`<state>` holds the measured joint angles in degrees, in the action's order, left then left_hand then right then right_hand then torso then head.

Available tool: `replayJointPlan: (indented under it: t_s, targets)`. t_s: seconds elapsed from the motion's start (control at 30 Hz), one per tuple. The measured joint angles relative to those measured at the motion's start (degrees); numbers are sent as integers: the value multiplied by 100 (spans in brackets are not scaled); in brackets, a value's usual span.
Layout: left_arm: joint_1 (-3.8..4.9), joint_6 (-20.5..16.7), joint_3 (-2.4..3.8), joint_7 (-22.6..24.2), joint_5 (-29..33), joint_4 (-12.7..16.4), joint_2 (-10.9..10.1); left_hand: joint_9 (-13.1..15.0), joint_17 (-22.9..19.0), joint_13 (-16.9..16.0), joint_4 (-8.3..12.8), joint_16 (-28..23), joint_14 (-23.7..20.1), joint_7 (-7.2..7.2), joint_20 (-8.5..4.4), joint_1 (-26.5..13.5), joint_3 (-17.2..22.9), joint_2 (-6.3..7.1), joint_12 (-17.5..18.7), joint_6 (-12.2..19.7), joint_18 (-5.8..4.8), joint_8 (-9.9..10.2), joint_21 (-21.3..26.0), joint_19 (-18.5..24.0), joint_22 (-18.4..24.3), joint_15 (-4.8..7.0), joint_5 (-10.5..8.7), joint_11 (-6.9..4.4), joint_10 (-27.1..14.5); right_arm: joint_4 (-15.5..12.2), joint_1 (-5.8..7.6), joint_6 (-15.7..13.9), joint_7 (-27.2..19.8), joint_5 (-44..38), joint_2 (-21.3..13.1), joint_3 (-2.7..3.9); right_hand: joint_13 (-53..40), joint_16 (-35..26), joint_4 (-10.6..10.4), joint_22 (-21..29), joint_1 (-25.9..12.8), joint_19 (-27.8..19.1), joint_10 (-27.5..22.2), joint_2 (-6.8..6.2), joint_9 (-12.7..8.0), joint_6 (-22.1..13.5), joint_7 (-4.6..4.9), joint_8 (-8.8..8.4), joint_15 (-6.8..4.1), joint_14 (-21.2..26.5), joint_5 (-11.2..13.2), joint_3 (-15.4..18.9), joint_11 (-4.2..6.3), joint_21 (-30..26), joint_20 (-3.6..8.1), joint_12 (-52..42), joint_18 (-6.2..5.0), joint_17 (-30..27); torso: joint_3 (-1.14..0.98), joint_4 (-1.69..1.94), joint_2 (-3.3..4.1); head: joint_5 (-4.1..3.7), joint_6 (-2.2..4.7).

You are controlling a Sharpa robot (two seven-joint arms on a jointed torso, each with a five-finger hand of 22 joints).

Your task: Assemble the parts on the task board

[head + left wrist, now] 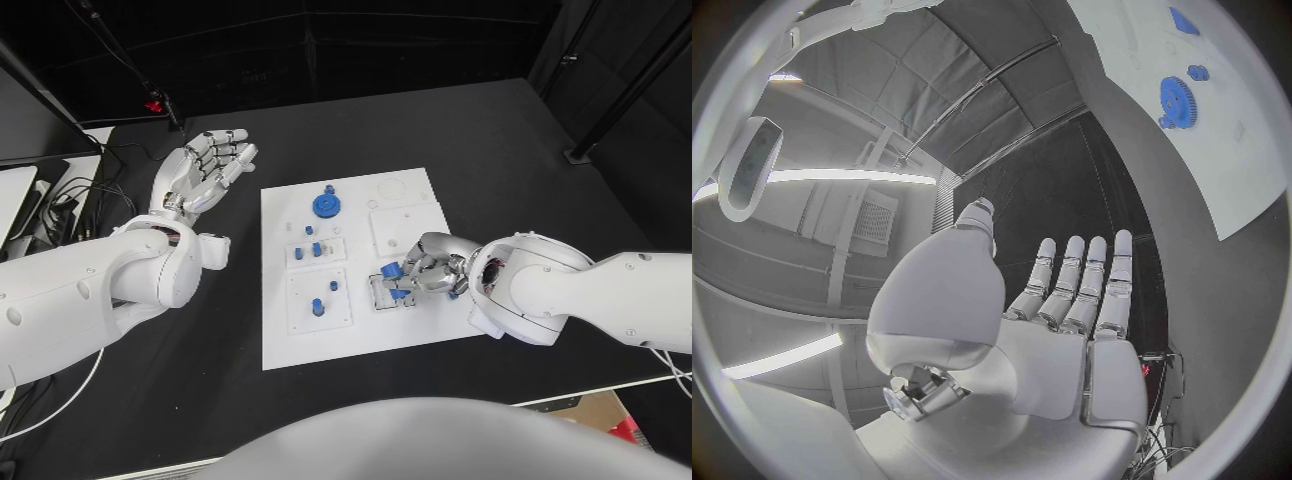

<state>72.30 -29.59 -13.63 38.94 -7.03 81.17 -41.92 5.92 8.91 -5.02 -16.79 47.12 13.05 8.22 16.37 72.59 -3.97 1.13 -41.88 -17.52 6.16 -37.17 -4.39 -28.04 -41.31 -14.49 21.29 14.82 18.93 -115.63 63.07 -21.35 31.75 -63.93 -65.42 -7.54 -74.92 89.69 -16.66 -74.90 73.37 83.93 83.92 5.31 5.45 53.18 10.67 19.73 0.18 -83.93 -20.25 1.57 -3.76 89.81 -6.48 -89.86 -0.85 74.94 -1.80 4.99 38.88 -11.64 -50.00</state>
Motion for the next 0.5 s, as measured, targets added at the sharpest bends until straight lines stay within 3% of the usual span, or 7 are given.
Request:
replayJointPlan:
  t_s: [0.23,0.5]
  targets:
    - [0,2,0,0,0,-1,1,0,0,0,0,0,0,0,0,0,0,0,0,0,0,0,0,0,0,0,0,0,0,40,0,57,141,-189,115,0,0,0,-15,0,-29,0,21,-1,5,24,-19,-1,-21,-20,18,46,20,0,0,0,0,0,-3,0,0,-4,0]
    - [-1,4,0,0,0,0,2,0,0,0,0,2,0,0,0,-1,0,-1,0,0,0,0,0,0,0,0,0,0,0,57,0,277,300,-276,173,0,0,0,-24,0,-162,0,20,85,10,136,-77,-68,-41,0,154,198,21,0,44,0,0,-1,-1,3,2,-1,0]
